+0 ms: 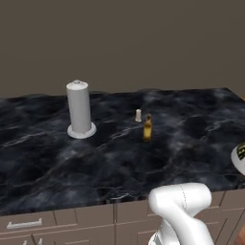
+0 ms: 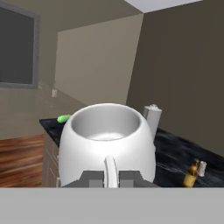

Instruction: Open the cabinet directly in front. Then move the beer and the mug to the dining counter with the candle on it.

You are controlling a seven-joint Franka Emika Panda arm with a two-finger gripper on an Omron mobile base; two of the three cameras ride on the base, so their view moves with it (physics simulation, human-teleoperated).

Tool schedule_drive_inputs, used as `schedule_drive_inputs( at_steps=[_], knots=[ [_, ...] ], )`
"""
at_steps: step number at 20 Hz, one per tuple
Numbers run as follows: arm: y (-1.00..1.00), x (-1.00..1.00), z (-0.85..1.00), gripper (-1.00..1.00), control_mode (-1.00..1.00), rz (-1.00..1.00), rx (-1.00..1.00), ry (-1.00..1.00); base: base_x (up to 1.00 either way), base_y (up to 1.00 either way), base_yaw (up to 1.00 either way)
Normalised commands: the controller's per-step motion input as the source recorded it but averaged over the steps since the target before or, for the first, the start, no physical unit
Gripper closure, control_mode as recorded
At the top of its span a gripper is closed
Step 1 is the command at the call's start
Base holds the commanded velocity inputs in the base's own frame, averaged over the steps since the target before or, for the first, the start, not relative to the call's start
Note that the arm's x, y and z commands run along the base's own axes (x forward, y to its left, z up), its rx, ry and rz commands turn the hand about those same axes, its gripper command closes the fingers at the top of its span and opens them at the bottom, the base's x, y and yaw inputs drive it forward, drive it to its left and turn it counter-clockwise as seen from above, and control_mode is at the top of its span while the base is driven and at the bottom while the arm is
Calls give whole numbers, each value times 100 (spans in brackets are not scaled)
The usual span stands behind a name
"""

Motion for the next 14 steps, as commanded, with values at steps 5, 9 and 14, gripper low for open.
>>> schedule_drive_inputs(
  at_steps=[5,9,14],
  knots=[
    [0,0,0,100,100,0,0,0,64,0,-8],
    [0,0,0,100,100,0,0,0,56,0,-7],
    [0,0,0,100,100,0,0,0,27,0,-1]
  ],
)
